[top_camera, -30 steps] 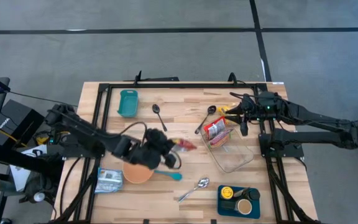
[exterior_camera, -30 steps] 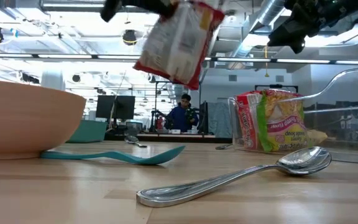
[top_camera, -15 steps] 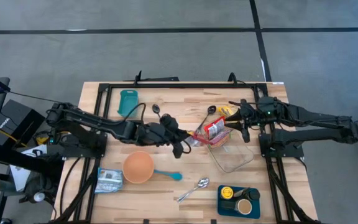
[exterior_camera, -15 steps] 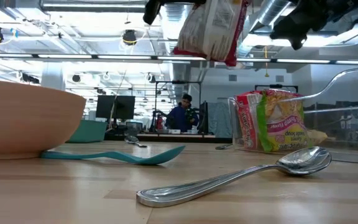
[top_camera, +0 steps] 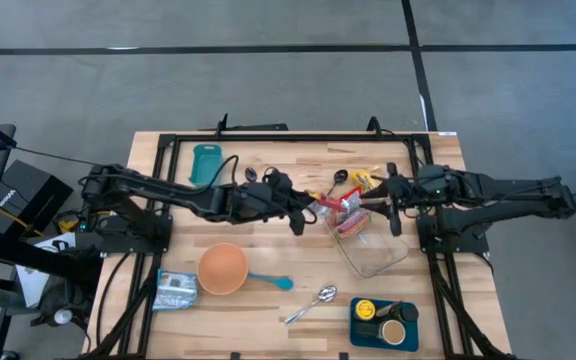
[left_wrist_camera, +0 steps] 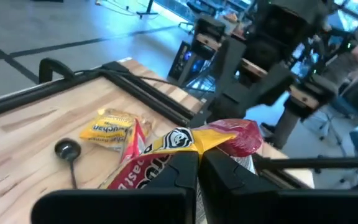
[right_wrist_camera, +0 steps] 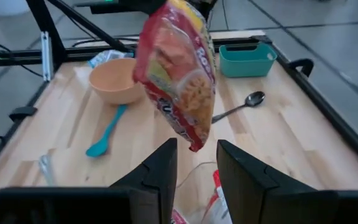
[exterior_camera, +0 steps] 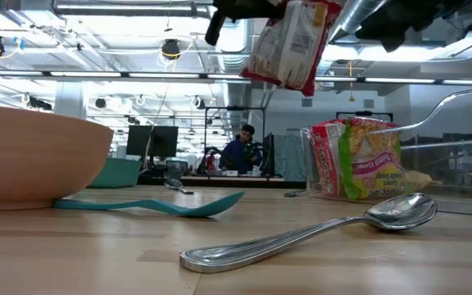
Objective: Pick & Place Food Item
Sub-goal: Put the red noodle pack into the transparent bin
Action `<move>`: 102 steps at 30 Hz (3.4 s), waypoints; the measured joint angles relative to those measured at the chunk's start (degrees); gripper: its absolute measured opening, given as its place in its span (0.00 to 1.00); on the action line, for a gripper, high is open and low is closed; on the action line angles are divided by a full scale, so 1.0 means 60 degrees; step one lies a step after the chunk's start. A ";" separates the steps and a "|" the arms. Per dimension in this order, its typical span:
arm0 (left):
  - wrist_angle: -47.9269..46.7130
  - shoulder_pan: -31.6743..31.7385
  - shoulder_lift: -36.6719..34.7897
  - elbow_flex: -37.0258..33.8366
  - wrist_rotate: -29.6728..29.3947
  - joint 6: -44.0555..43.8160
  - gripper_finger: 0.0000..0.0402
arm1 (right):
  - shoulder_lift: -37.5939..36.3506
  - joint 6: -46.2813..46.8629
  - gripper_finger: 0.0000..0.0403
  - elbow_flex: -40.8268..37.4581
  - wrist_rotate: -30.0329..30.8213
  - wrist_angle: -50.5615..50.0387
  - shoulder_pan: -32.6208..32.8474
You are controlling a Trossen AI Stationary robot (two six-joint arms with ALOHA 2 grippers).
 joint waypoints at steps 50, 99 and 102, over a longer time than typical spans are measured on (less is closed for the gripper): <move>-0.0041 0.0275 0.0066 0.0000 0.0004 -0.0670 0.00 | 0.2097 -0.0670 0.50 0.0000 0.1689 0.2754 0.1118; -0.1079 0.0307 0.0062 0.0000 0.2547 0.0820 0.27 | 0.2074 -0.0412 0.00 -0.0015 0.1795 0.2477 0.1128; -0.1253 0.0307 0.0062 0.0000 0.2653 0.1731 0.28 | 0.1999 -0.0411 0.00 0.0007 0.1798 0.2339 0.1213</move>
